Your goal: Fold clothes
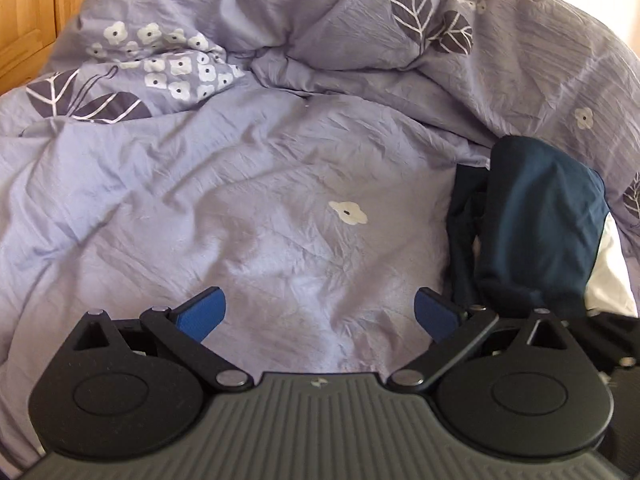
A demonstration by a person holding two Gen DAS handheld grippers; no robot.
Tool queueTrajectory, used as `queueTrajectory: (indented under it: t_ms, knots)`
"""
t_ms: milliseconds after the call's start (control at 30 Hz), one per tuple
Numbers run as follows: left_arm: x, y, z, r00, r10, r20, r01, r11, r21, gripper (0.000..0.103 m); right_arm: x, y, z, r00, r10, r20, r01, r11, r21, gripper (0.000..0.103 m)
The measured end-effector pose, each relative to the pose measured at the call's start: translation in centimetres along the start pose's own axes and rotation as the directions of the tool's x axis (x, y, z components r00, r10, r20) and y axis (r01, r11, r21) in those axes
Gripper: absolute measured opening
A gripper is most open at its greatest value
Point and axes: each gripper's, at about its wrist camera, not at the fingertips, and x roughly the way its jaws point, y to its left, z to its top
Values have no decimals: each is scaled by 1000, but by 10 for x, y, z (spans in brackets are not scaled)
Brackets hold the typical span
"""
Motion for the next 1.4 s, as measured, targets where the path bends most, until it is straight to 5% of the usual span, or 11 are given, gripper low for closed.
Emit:
queueTrajectory:
  t_ms: [100, 267, 433, 533, 600, 633, 667, 933, 1100, 1233, 1400]
  knots:
    - [-6, -8, 1, 998, -36, 48, 35, 999, 18, 101, -11, 10, -7, 999, 35, 29, -32, 995, -99, 18]
    - [-21, -36, -1, 990, -99, 96, 84, 986, 144, 101, -39, 9, -25, 990, 101, 100, -90, 989, -116, 68]
    - [-17, -57, -7, 994, -24, 104, -1, 973, 231, 101, -72, 5, -42, 973, 136, 185, -118, 987, -105, 70]
    - [-13, -52, -7, 997, -25, 76, 11, 981, 192, 101, -68, 3, -46, 983, 63, 171, -46, 994, -104, 71]
    - [-13, -43, -5, 997, -46, 55, 38, 989, 140, 101, -57, 5, -45, 991, 43, 126, -25, 990, -135, 62]
    - [-13, -39, -4, 998, -50, 49, 45, 992, 117, 101, -52, 4, -44, 994, 41, 102, -27, 991, -135, 29]
    - [-13, -35, -3, 997, -55, 45, 51, 994, 96, 101, -47, 4, -43, 996, 40, 77, -29, 991, -134, 14]
    - [-11, -24, -2, 998, -51, 48, 49, 998, 48, 101, -48, 14, -36, 982, 84, 169, -62, 989, -135, 10]
    - [-20, -39, -2, 991, -129, 48, 123, 986, 109, 101, -51, 16, -47, 967, 184, 175, -161, 977, -138, 54]
    - [-28, -73, -11, 977, -206, 50, 188, 954, 234, 101, -91, 5, -71, 947, 234, 219, -207, 968, -142, 59]
    - [-18, -105, -36, 970, -243, -20, 236, 917, 321, 102, -125, -25, -112, 975, 10, 221, -4, 1000, -28, 78]
